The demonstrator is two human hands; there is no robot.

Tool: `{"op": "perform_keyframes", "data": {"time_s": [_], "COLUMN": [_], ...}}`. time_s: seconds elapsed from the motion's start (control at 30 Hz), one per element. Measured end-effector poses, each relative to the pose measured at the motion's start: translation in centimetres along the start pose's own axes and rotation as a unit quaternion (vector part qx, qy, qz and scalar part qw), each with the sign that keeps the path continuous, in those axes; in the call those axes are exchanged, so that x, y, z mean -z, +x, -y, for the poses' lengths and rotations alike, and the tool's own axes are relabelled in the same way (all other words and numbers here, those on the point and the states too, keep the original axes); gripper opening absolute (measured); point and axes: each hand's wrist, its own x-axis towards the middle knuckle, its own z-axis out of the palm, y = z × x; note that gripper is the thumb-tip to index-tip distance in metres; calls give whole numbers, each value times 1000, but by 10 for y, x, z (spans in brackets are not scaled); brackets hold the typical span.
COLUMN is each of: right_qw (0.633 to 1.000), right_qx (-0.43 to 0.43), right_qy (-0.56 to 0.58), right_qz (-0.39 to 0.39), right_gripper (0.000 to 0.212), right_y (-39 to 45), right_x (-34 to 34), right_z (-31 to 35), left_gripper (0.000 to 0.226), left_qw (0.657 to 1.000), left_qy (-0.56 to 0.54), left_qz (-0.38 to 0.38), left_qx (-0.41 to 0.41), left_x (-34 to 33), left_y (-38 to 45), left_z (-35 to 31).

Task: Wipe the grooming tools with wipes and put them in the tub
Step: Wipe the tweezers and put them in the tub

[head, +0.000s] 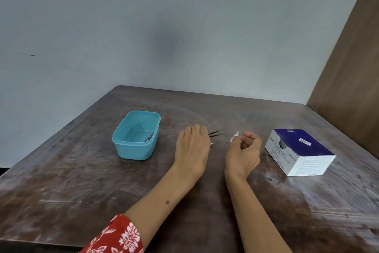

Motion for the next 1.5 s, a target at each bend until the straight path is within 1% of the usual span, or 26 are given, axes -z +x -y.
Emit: {"op": "perform_keyframes", "data": {"time_s": [0.03, 0.07, 0.1, 0.17, 0.23, 0.3, 0.33, 0.37, 0.43, 0.5, 0.57, 0.7, 0.77, 0.8, 0.93, 1.03, 1.13, 1.17, 1.3, 1.37, 1.43, 1.5], "right_qw": [1000, 999, 998, 995, 994, 993, 993, 992, 992, 990, 989, 988, 986, 985, 983, 977, 972, 970, 963, 963, 964, 968], "right_qx": [-15, -32, -47, -67, -76, -77, -76, -73, -58, -44, -32, 15, 22, 20, 21, 48, 66, 74, 85, 85, 86, 91], "right_qy": [4, 9, 14, 21, 19, 18, 16, 11, -16, -44, -44, -45, -48, -42, -1, 6, 14, 10, -1, -5, -8, -6], "right_qz": [15, 33, 50, 74, 83, 86, 91, 98, 114, 125, 135, 149, 161, 166, 183, 209, 225, 230, 255, 256, 250, 234], "right_gripper": [18, 21, 23, 24, 23, 17, 14, 12, 14, 16, 19, 24, 28, 29, 30, 30, 29, 28, 18, 16, 12, 15], "right_y": [0, -1, -1, -3, -3, -3, -3, -3, -3, -3, -4, -11, -13, -14, -19, -24, -27, -28, -27, -26, -24, -23], "right_x": [-1, -3, -5, -10, -14, -19, -22, -25, -32, -38, -39, -32, -28, -26, -23, -22, -22, -22, -21, -22, -22, -21], "right_z": [-1, -3, -4, -8, -11, -13, -12, -11, -10, -8, -7, -5, -3, -2, 4, 7, 7, 7, 5, 4, 4, 5], "left_gripper": [17, 14, 12, 11, 14, 19, 22, 25, 30, 32, 32, 33, 34, 35, 33, 33, 32, 32, 29, 28, 30, 32], "left_qw": [997, 986, 968, 926, 879, 831, 814, 805, 801, 805, 815, 815, 813, 807, 764, 747, 719, 717, 733, 739, 735, 721], "left_qy": [-81, -163, -240, -356, -443, -513, -535, -547, -554, -547, -532, -532, -540, -549, -598, -614, -642, -643, -628, -624, -632, -648], "left_qz": [-5, -15, -37, -72, -74, -65, -62, -60, -53, -48, -46, -50, -44, -38, -10, 2, 4, 0, -19, -13, 8, 38], "left_qx": [14, 35, 56, 102, 161, 207, 218, 222, 222, 223, 225, 223, 214, 214, 242, 254, 268, 270, 260, 253, 248, 244], "left_x": [0, 1, 0, -4, -10, -12, -13, -14, -15, -16, -17, -17, -16, -16, -16, -15, -11, -10, -9, -8, -7, -6], "left_y": [2, 2, 1, -2, -4, -2, -1, 0, -1, -2, -3, -4, -4, -4, -6, -6, -5, -5, -8, -8, -7, -7], "left_z": [5, 9, 12, 16, 18, 20, 21, 22, 22, 23, 25, 24, 22, 22, 24, 27, 29, 29, 29, 31, 32, 32]}}
